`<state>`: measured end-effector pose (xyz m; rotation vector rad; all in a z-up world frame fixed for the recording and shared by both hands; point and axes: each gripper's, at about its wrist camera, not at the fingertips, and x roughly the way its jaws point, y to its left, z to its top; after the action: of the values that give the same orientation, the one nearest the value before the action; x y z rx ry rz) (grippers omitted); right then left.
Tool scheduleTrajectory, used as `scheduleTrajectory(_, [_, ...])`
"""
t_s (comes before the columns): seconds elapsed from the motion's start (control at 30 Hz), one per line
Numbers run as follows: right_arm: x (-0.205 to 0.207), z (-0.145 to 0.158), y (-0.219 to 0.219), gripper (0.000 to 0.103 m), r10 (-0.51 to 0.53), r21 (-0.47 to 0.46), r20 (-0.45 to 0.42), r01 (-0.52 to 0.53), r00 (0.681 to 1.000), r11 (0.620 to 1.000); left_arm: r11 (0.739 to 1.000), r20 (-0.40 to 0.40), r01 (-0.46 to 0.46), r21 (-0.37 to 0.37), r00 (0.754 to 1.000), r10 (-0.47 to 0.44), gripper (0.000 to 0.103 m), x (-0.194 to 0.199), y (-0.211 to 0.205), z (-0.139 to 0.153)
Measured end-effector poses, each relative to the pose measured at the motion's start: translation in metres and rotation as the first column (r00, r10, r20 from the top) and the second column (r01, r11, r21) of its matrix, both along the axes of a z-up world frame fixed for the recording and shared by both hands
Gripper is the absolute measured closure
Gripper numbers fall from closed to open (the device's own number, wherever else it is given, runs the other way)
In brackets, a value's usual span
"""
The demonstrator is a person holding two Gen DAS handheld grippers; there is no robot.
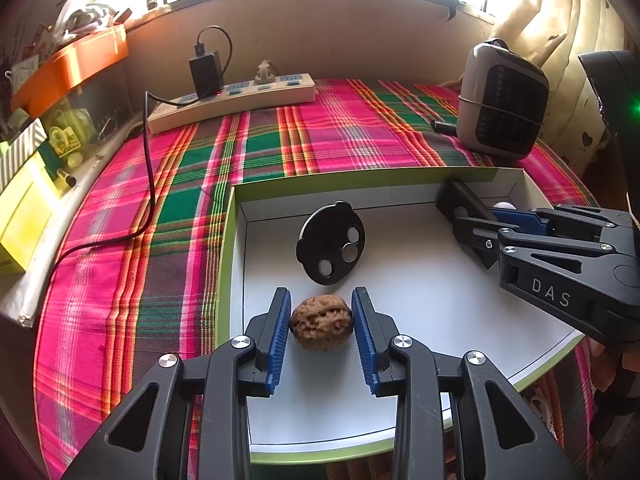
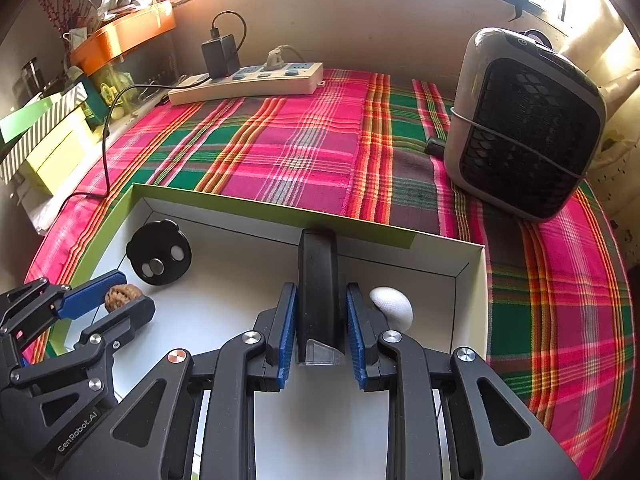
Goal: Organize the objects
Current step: 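Open the right tool to release the flashlight while the left tool releases the walnut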
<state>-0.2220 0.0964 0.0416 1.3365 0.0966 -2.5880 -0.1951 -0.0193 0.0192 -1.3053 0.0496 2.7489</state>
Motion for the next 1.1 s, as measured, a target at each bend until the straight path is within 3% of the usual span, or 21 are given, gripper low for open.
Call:
scheduleTrajectory(0.17, [0.001, 0.001, 0.001, 0.065, -0.002, -0.008, -0.002, 0.002, 1.0, 1.0, 1.0, -0.001, 0.005, -0.002, 1.0, -0.005, 0.068, 0.001, 0.0, 0.0])
scheduleTrajectory(0.43, [0.006, 0.005, 0.002, 0.058, -0.012, -0.018, -0.016, 0.012, 1.0, 1.0, 1.0, 0.003, 0.005, -0.006, 1.0, -0.005, 0.065, 0.005, 0.002, 0.001])
scheduleTrajectory(1.1, [0.043, 0.03, 0.009, 0.058, -0.017, -0.06, -0.081, 0.012, 0.997, 0.998, 1.0, -0.063, -0.008, 0.008, 0.998, 0.008, 0.064, 0.044, 0.002, 0.025])
